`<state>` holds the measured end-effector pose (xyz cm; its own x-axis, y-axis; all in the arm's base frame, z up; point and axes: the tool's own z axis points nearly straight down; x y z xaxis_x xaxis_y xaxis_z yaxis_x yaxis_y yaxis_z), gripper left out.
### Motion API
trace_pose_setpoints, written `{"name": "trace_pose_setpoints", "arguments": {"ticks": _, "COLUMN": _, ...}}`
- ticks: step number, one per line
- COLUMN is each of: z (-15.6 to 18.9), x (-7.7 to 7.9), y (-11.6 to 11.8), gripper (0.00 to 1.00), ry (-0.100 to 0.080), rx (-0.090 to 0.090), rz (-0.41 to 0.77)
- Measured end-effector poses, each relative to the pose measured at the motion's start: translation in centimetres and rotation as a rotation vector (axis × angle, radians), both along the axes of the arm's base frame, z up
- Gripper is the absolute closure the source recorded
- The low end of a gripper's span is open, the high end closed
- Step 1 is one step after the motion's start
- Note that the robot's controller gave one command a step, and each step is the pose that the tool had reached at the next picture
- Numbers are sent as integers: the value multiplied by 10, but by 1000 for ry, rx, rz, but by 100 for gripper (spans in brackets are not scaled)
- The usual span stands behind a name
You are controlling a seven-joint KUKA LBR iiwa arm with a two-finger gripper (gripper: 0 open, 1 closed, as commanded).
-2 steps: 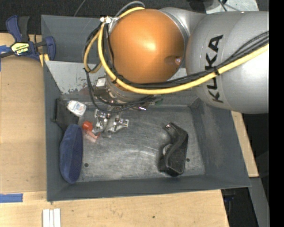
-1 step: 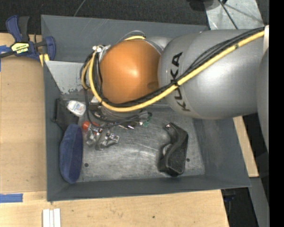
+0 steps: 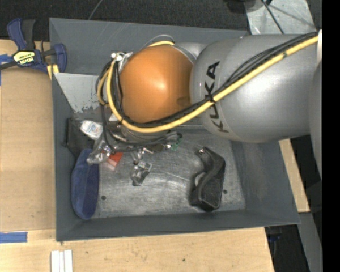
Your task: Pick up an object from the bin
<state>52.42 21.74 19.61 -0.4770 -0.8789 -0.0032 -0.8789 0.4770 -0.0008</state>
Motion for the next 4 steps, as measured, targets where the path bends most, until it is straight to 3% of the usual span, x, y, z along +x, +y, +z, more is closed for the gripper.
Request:
{"name": "trace_pose_setpoints", "arguments": {"ticks": 1, "z": -102, "x": -6, "y": 8, "gripper": 0, "ry": -14, "rx": -3, "rz": 172}}
{"name": "trace_pose_setpoints", "arguments": {"ticks": 2, "z": -113, "x": 7, "y": 16, "gripper": 0, "ry": -25, "rx": -19, "rz": 482}}
{"name": "trace_pose_setpoints", "arguments": {"ticks": 3, "z": -113, "x": 4, "y": 27, "gripper": 100, "ry": -32, "rx": 2, "rz": 488}}
{"name": "trace_pose_setpoints", "arguments": {"ticks": 4, "z": 13, "x": 14, "y": 11, "gripper": 100, "ry": -10, "rx": -1, "rz": 533}}
